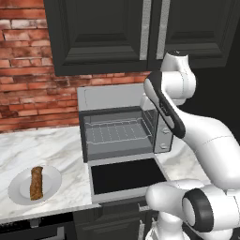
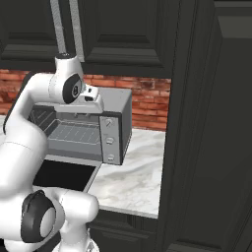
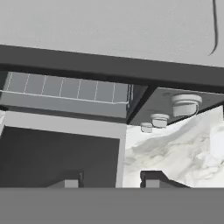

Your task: Pull the toaster oven rack outwards. Pick up the baguette from the plate and place it on the toaster oven rack. Close the toaster oven door fully and set the temperature to the lowest setting.

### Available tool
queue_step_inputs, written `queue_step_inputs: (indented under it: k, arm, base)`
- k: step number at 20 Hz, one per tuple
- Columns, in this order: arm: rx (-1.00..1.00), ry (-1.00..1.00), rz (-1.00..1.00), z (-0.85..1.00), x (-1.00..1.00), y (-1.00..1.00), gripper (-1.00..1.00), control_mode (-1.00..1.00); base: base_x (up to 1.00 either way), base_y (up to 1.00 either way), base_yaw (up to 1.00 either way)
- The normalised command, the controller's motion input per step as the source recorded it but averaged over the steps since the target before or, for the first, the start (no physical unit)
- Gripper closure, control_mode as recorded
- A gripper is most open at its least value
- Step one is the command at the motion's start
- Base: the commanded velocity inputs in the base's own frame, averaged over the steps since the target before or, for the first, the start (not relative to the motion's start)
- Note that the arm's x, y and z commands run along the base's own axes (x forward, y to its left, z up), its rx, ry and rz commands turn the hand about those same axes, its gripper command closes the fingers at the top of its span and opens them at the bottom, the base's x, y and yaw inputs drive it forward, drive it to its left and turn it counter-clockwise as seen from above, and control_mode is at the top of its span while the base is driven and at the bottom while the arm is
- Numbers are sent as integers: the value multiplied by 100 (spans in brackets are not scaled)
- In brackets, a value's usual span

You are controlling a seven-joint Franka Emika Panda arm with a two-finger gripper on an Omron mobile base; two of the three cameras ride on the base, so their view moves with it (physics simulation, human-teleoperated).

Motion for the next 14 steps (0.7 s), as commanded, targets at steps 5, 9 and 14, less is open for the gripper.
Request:
queue_step_inputs:
  k: [5, 9, 14]
  arm:
    - [1, -4, -2, -13, -32, 14, -100, -100]
    - [0, -9, -25, -74, -2, 100, -100, -100]
    - [4, -20, -15, -57, -1, 58, -100, -100]
  base:
    - [0, 0, 0]
    - [0, 0, 0]
    - [0, 0, 0]
